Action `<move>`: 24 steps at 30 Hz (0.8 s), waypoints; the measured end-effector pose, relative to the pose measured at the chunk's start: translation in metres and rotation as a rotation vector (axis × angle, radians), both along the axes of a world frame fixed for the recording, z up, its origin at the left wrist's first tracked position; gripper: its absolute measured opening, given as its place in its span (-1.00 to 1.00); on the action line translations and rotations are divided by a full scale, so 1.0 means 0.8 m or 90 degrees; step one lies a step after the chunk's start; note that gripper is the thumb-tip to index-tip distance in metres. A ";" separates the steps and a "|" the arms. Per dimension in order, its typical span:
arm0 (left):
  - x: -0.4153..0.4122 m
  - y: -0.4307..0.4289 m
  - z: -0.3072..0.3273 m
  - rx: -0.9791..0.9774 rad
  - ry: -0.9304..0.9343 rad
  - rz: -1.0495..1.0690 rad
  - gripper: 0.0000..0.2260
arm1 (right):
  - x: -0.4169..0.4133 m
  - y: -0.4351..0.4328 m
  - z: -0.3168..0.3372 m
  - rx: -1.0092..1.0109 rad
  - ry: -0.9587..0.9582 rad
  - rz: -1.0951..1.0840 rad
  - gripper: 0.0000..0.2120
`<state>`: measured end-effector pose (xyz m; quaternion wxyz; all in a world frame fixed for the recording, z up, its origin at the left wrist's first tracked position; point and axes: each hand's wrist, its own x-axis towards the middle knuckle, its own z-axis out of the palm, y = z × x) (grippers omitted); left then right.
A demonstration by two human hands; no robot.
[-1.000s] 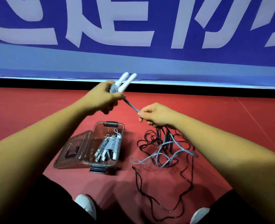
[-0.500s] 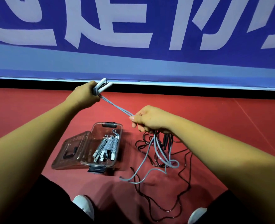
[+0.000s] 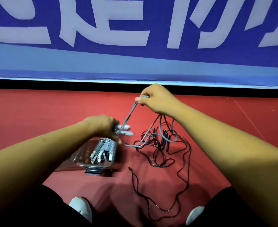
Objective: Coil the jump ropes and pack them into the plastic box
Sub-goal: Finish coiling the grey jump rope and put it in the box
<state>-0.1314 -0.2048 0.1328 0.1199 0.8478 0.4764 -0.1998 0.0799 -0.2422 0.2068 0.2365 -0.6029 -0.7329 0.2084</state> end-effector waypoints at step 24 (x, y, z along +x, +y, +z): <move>0.004 0.002 0.067 -0.034 -0.731 0.196 -0.71 | 0.021 0.012 -0.063 -0.289 0.252 -0.010 -0.69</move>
